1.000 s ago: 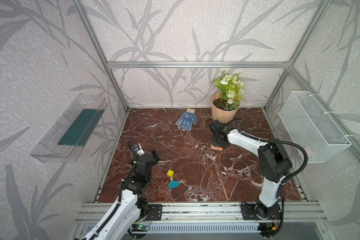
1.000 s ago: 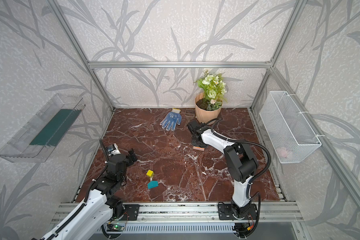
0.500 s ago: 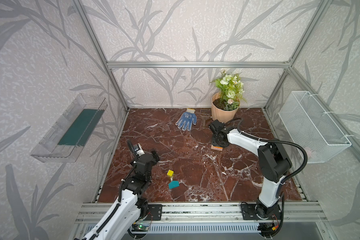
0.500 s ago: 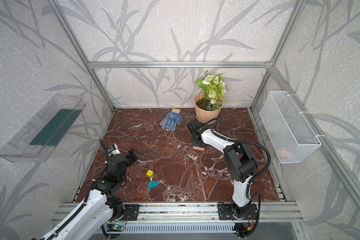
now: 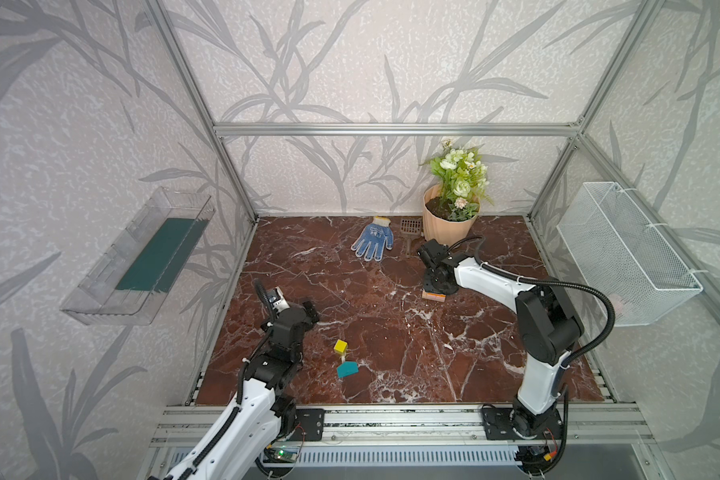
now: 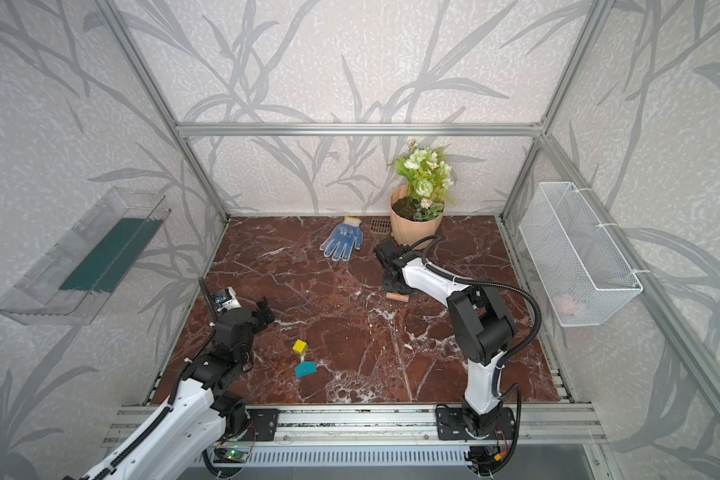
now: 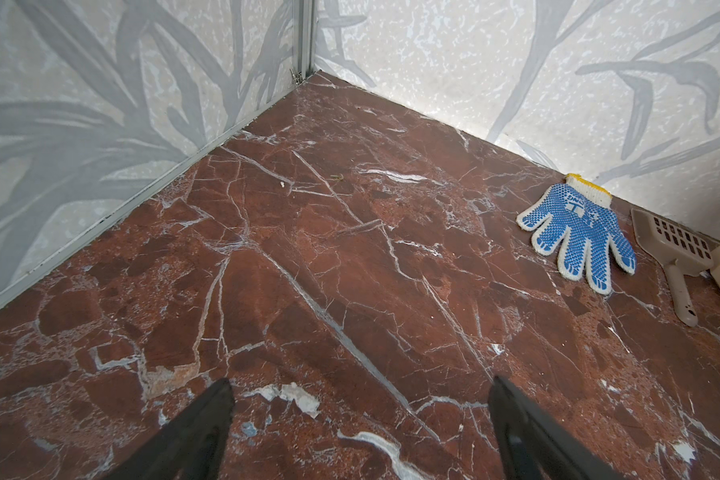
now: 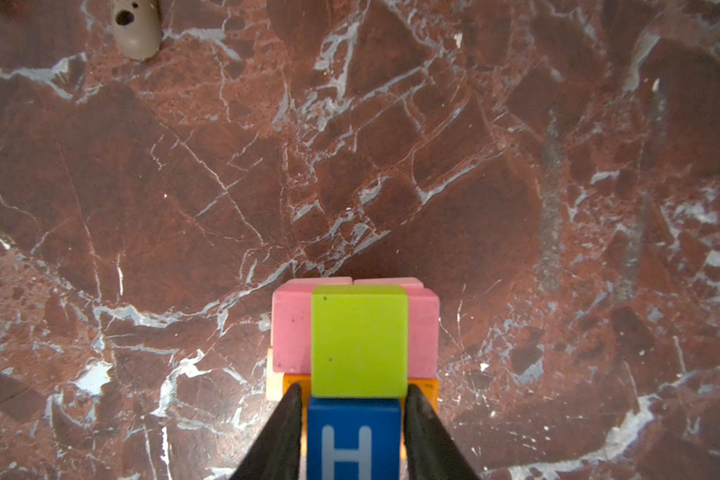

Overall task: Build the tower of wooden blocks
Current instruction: 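Lower the blue H cube onto the orange block beside the green cube, then open the right gripper over the stack while the left arm reaches toward it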

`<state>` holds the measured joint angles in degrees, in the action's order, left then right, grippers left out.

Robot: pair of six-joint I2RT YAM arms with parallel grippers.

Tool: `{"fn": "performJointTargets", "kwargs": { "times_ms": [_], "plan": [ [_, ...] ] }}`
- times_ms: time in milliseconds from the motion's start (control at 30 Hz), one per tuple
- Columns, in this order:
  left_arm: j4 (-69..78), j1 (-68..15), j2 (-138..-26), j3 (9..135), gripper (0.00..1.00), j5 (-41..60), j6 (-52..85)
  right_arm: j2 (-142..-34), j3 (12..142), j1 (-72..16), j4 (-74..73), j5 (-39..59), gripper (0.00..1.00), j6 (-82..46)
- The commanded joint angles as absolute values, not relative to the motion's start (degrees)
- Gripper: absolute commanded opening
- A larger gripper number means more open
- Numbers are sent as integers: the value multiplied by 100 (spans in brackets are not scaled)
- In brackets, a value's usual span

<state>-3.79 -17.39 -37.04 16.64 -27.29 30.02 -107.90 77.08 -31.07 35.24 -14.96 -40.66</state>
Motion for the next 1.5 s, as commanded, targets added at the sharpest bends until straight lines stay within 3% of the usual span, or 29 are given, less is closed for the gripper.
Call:
{"fn": "performJointTargets", "kwargs": {
  "times_ms": [0,200,333,767,1333,1467],
  "plan": [
    [-285,-1719,-3650,1596,95,-2761,2995,-10793,7821,-3083,3680,-1572,46,-4060],
    [-281,-1714,-3640,1598,95,-2761,2997,-10757,7813,-3084,3675,-1581,46,-4051],
    [-281,-1714,-3644,1593,95,-2760,2992,-10745,7809,-3080,3665,-1606,36,-4059],
    [-282,-1714,-3639,1595,95,-2760,2988,-10748,7792,-3042,3693,-1661,36,-4044],
    [-255,-1714,-3645,1597,95,-2709,2951,-10575,7812,-3042,3590,-1397,49,-3806],
    [15,-1840,-3745,1640,88,-1999,2607,-10247,7797,-3048,3678,-1520,51,-3767]
  ]
}}
